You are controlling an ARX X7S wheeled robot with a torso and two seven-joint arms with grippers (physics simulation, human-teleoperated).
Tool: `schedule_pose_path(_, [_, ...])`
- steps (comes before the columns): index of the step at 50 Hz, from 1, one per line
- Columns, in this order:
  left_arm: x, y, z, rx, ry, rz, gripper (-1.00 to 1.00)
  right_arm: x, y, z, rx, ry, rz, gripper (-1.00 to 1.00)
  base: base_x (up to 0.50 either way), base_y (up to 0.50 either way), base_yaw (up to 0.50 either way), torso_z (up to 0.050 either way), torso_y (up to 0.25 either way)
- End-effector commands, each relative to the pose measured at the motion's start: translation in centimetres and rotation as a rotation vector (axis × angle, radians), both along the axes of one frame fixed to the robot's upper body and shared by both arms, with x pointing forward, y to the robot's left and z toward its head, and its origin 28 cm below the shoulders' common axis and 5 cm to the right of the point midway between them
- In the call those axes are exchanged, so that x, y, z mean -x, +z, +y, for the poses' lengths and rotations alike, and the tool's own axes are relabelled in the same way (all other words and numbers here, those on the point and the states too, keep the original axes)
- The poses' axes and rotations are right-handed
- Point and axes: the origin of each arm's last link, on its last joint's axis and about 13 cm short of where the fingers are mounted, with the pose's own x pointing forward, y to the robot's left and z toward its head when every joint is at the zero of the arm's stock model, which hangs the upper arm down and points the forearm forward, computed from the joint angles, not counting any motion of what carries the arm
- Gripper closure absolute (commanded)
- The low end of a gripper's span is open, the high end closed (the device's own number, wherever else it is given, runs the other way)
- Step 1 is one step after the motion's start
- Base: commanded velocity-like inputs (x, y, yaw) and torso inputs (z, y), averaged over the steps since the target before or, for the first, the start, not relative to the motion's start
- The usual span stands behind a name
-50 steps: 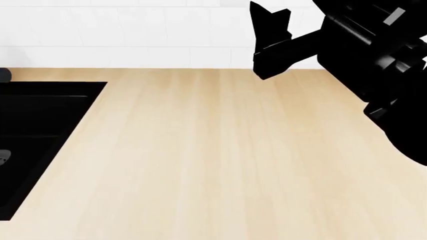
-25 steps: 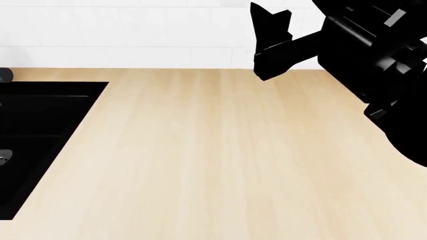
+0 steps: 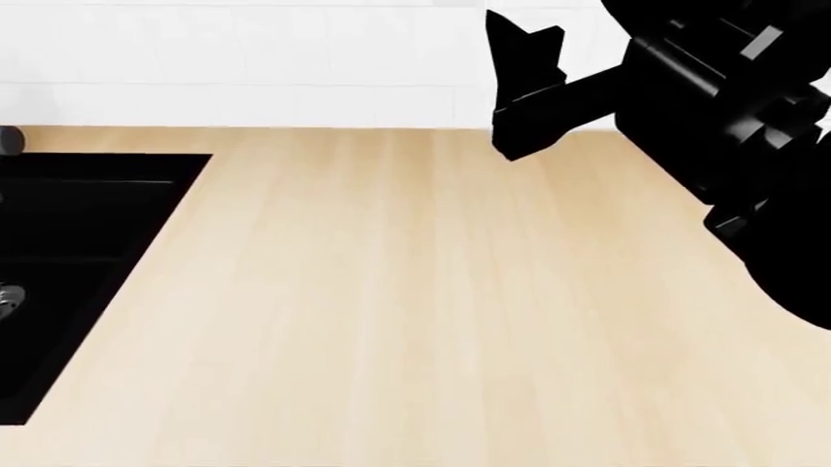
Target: Pick the cherry, apricot from the counter and place them in the cabinet. Then close the cabinet.
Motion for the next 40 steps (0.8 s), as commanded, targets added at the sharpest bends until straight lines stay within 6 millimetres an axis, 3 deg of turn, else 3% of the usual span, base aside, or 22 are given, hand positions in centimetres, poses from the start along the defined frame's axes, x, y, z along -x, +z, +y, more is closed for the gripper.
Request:
schedule_pose_path(1, [-2.06, -2.64, -5.43, -0.218, -0.278, 0.201, -1.0, -0.01, -0.06, 0.08, 0.001, 0.002, -0.002, -1.0, 0.0, 0.0, 0.0, 0.0, -0.094])
schedule_pose_path(40, [-1.61, -2.08, -6.07, -0.255, -0.288, 0.181, -1.0, 0.06, 0.19, -0.06, -0.002, -0.003, -0.008, -1.0, 0.0, 0.0, 0.0, 0.0, -0.128])
